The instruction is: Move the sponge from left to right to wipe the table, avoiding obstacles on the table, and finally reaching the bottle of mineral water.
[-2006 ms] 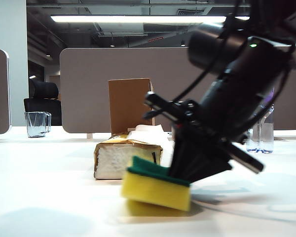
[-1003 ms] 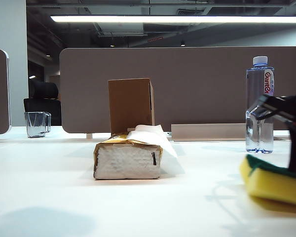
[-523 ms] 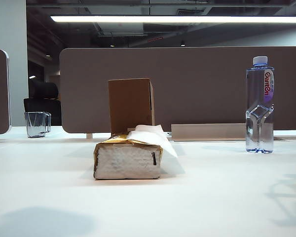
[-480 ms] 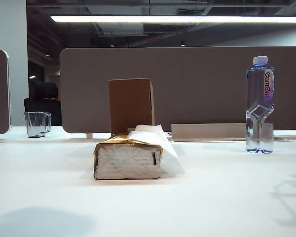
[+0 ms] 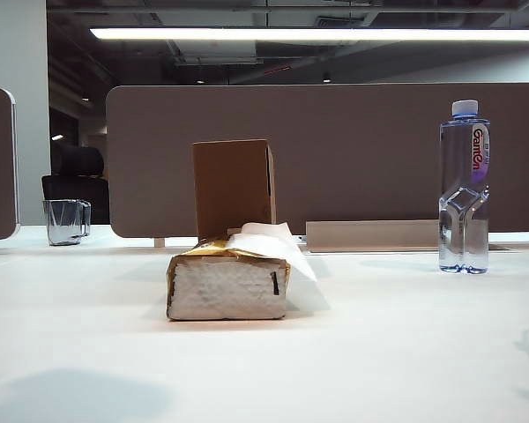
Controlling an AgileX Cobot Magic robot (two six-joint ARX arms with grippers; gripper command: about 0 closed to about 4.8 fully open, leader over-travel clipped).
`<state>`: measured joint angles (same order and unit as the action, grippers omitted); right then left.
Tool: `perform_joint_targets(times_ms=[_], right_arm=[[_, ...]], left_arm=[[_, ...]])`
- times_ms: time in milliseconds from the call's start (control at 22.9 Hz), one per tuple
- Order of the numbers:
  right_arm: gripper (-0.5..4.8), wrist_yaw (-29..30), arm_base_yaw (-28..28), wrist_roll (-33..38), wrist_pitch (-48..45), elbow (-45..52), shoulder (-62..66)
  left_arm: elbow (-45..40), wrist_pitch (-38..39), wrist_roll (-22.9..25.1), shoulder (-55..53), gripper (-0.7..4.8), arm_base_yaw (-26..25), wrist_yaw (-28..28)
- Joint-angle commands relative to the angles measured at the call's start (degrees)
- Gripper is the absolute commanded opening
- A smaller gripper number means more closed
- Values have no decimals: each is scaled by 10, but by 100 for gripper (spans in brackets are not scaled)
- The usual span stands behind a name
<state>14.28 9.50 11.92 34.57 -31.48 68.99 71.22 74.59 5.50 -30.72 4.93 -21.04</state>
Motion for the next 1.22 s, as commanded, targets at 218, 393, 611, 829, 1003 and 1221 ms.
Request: perform_joint_targets(times_ms=[218, 393, 611, 829, 1003, 1221], right_arm=[[-8, -65, 3, -3, -7, 8, 5], [-8, -55, 3, -3, -30, 8, 10], [-8, -49, 3, -1, -65, 8, 20], [-8, -48, 3, 0, -85, -7, 69], [-8, -36, 2, 1, -103, -24, 113], [-8, -37, -14, 6, -129, -45, 139]], left_arm=[[2, -5, -1, 0, 404, 0, -11], [2, -4, 0, 0, 404, 0, -16], [2, -1, 0, 0, 404, 0, -24], [2, 4, 1, 0, 404, 0, -58], [2, 5, 1, 0, 404, 0, -72], [2, 12, 1, 0, 404, 0, -77]])
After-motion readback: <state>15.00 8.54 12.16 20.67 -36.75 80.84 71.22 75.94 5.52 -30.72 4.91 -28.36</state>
